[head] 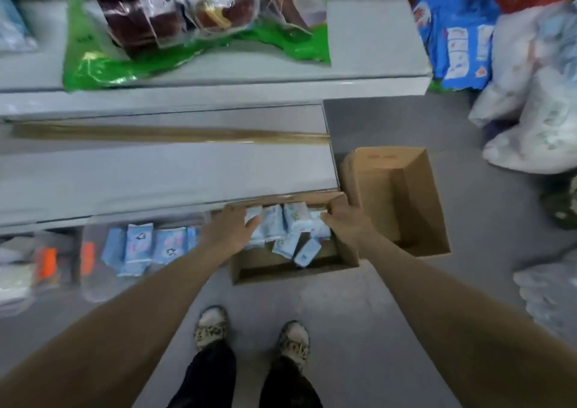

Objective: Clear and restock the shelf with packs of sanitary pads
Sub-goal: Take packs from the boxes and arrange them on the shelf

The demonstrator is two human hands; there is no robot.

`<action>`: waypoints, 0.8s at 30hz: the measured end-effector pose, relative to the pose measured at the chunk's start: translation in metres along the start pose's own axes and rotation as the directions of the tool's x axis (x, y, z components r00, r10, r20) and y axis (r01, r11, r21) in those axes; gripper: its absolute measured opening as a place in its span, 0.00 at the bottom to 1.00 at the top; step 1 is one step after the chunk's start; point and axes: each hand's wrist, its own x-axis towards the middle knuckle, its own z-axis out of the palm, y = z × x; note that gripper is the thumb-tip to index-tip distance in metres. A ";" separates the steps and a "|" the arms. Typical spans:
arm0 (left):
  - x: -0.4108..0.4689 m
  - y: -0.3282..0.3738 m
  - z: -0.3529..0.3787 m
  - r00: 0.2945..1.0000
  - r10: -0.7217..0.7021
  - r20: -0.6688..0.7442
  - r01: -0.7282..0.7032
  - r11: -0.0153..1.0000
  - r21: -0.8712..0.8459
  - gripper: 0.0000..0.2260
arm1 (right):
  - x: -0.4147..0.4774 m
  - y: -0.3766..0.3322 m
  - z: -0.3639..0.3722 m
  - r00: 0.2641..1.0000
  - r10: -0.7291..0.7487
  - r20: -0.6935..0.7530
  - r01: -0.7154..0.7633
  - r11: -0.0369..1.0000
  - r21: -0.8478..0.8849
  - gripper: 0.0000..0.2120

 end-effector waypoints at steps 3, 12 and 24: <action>0.039 -0.024 0.056 0.996 -0.083 0.011 0.084 0.992 -0.093 0.19 | 0.063 0.045 0.038 0.994 0.085 0.075 -0.081 0.995 -0.057 0.28; 0.141 -0.091 0.198 0.899 -0.416 0.141 0.432 0.779 -0.455 0.35 | 0.193 0.095 0.129 0.981 0.156 0.112 -0.163 0.985 0.060 0.29; 0.211 -0.093 0.269 0.779 -0.611 0.144 0.448 0.381 -0.809 0.37 | 0.297 0.124 0.204 0.968 0.244 0.065 -0.250 0.889 0.383 0.38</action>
